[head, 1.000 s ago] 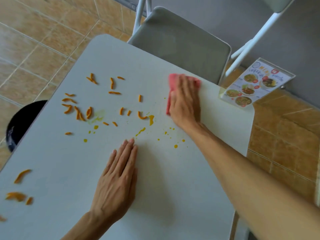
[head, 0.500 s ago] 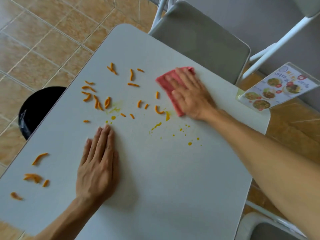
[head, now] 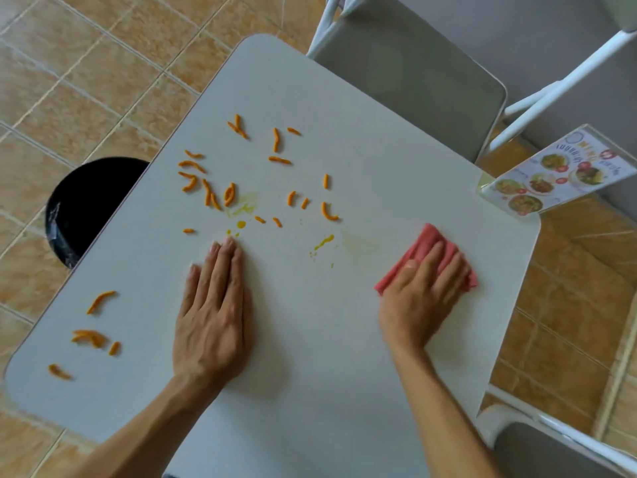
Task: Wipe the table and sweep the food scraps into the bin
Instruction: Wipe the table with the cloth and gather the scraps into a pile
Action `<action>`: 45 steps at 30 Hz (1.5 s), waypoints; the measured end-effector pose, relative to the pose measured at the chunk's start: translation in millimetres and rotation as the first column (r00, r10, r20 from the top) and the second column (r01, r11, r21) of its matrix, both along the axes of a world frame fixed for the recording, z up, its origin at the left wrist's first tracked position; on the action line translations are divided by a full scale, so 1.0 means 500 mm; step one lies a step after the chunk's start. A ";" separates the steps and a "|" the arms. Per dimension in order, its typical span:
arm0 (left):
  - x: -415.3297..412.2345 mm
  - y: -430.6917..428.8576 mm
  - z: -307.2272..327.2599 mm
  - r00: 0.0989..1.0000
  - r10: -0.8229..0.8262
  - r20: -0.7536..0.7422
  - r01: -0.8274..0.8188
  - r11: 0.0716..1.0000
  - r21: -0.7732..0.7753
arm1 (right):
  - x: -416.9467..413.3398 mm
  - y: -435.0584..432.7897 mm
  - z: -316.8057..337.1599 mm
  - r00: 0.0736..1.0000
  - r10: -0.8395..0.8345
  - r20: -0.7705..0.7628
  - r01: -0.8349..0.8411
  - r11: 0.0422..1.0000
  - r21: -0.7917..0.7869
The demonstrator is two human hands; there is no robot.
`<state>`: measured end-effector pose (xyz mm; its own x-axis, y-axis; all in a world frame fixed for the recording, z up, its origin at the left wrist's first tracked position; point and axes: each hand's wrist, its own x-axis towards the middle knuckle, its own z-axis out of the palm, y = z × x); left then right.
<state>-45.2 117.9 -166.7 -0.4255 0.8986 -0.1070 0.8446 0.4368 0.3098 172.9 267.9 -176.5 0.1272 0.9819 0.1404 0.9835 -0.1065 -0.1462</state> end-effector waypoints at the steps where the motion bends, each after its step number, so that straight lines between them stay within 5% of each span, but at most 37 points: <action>1: 0.000 0.000 0.000 1.000 0.000 0.000 0.000 1.000 -0.003 | -0.049 -0.029 0.000 0.999 0.037 -0.021 -0.037 0.999 0.004; 2: 0.001 0.001 0.000 1.000 0.001 0.003 -0.001 1.000 -0.006 | -0.088 -0.054 0.003 0.983 0.182 -0.035 -0.183 0.983 -0.018; 4: 0.001 0.004 0.001 1.000 0.004 0.008 -0.004 1.000 -0.006 | -0.116 -0.066 0.007 0.792 0.608 -0.050 -0.610 0.788 -0.082; 6: -0.001 0.005 0.001 1.000 0.005 0.011 -0.005 1.000 -0.009 | -0.098 -0.016 0.009 0.648 0.761 -0.027 -0.760 0.644 -0.082; 8: -0.001 0.004 0.001 1.000 0.009 0.015 -0.009 1.000 -0.004 | -0.077 0.029 -0.008 0.808 0.589 0.008 -0.589 0.808 -0.028; 10: -0.001 0.004 0.002 1.000 0.005 0.010 -0.005 1.000 -0.004 | -0.091 0.049 -0.017 0.969 0.245 -0.011 -0.244 0.969 0.041; 13: 0.000 0.003 0.002 1.000 0.005 0.017 -0.005 1.000 0.006 | -0.184 0.067 -0.020 0.997 0.001 -0.082 0.008 0.994 0.107; 16: 0.000 0.003 0.002 1.000 0.004 0.024 -0.004 1.000 0.006 | -0.242 0.098 -0.019 0.941 0.330 -0.081 -0.325 0.943 0.070; 18: 0.000 0.001 0.002 1.000 0.001 0.031 -0.002 1.000 0.009 | -0.234 0.120 -0.016 0.748 0.663 -0.011 -0.663 0.748 -0.021; 20: -0.001 0.003 0.003 1.000 0.002 0.031 -0.002 1.000 0.012 | -0.205 0.173 -0.013 0.582 0.813 0.029 -0.810 0.583 -0.068; 22: -0.002 0.005 0.005 1.000 0.003 0.029 -0.004 1.000 0.016 | -0.186 0.200 -0.015 0.714 0.700 0.035 -0.699 0.715 -0.026; 24: -0.002 0.002 0.006 1.000 0.000 0.029 -0.001 1.000 0.018 | -0.220 0.171 -0.023 0.932 0.361 -0.032 -0.360 0.932 0.026; 25: -0.002 0.002 0.006 1.000 -0.001 0.029 0.001 1.000 0.021 | -0.261 0.141 -0.022 0.968 0.243 -0.064 -0.241 0.970 0.026; 27: -0.002 0.003 0.009 0.999 0.002 0.033 -0.003 1.000 0.027 | -0.329 0.084 -0.016 0.943 0.317 -0.101 -0.311 0.948 0.067; 30: -0.008 -0.002 0.017 0.998 -0.015 0.064 0.010 0.997 0.071 | -0.313 0.036 -0.020 0.752 0.660 0.008 -0.660 0.752 0.001; 32: -0.021 -0.017 0.025 0.996 -0.036 0.080 0.027 0.994 0.109 | -0.271 0.028 -0.023 0.812 0.583 0.022 -0.583 0.813 0.001; 34: -0.040 -0.037 0.032 0.998 0.023 0.065 -0.030 0.993 0.112 | -0.263 -0.010 -0.016 0.951 0.306 -0.039 -0.304 0.952 0.039; 36: -0.053 -0.056 0.027 0.991 0.126 0.055 -0.131 0.986 0.100 | -0.319 -0.064 -0.006 0.978 0.175 -0.114 -0.175 0.984 0.015; 38: -0.053 -0.066 0.015 0.982 0.179 0.052 -0.183 0.980 0.077 | -0.379 -0.110 -0.007 0.934 0.323 -0.154 -0.325 0.946 0.013; 41: -0.050 -0.064 0.005 0.985 0.165 0.046 -0.168 0.985 0.051 | -0.395 -0.111 -0.013 0.764 0.638 -0.093 -0.643 0.766 -0.020; 45: -0.052 -0.065 0.005 0.985 0.167 0.037 -0.168 0.986 0.017 | -0.403 -0.103 -0.007 0.891 0.438 -0.115 -0.443 0.896 -0.015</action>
<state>-71.4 85.5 -164.2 -0.5664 0.8171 -0.1074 0.7482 0.5645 0.3486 -28.7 216.4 -179.9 -0.3079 0.9451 0.1098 0.9098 0.3262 -0.2566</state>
